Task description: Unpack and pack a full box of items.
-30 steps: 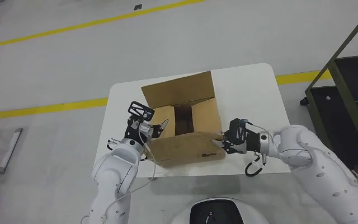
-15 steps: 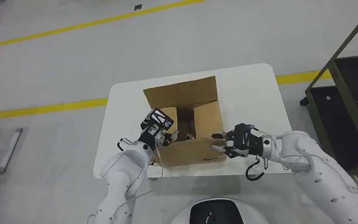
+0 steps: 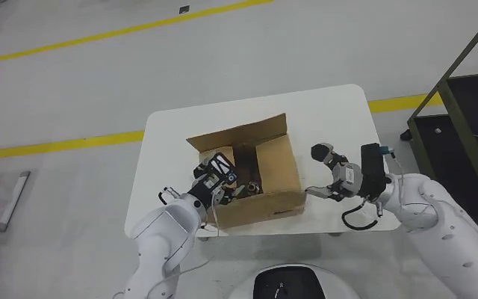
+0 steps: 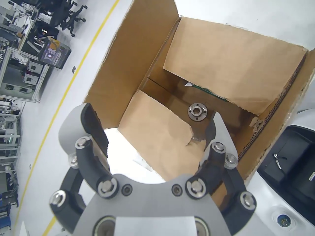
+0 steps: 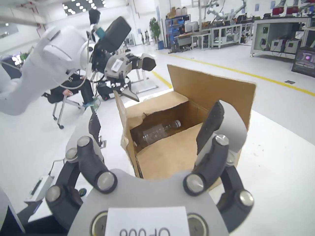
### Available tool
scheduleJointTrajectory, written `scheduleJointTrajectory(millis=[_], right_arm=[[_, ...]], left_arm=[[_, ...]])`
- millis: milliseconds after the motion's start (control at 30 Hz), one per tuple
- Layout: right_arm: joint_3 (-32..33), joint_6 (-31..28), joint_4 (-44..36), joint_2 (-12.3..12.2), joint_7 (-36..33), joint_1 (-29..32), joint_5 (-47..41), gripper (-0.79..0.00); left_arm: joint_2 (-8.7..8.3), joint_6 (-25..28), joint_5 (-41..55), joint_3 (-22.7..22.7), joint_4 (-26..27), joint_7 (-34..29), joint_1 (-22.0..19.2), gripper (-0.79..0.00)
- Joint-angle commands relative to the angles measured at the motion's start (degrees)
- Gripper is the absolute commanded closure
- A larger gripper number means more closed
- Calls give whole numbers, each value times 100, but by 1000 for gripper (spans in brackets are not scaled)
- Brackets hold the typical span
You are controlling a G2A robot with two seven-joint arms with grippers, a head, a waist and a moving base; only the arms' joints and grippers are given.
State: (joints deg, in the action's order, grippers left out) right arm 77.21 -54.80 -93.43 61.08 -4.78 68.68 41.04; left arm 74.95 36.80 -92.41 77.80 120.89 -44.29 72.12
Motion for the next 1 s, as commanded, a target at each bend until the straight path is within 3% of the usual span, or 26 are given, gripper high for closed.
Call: scheduleJointTrajectory(millis=[0, 33, 67, 100, 367, 733, 967], right_arm=[[-41, 190, -10, 5, -120, -42, -185, -259], [-90, 231, 5, 10, -172, -59, -290, -175], [-133, 376, 36, 13, -312, -98, -324, -43], [-179, 527, 15, 17, -448, -155, -302, 0], [-1068, 763, 0, 92, -1633, -484, -556, 0], [-1478, -201, 275, 15, -2678, -631, -558, 0], [-1628, -111, 354, -23, -3033, -723, -404, 0]], left_arm=[[-20, 167, -22, -17, 92, -39, 32, -785], [-27, 180, 32, -7, 117, -38, 70, -785], [-35, 211, 67, 2, 156, -63, 104, -785], [-45, 281, 92, -3, 206, -84, 140, -785], [-116, 516, 221, 2, 515, -190, 459, -785], [-144, -365, 320, 289, 450, -211, 396, -785], [-153, -640, 535, 272, 285, -121, 294, -785]])
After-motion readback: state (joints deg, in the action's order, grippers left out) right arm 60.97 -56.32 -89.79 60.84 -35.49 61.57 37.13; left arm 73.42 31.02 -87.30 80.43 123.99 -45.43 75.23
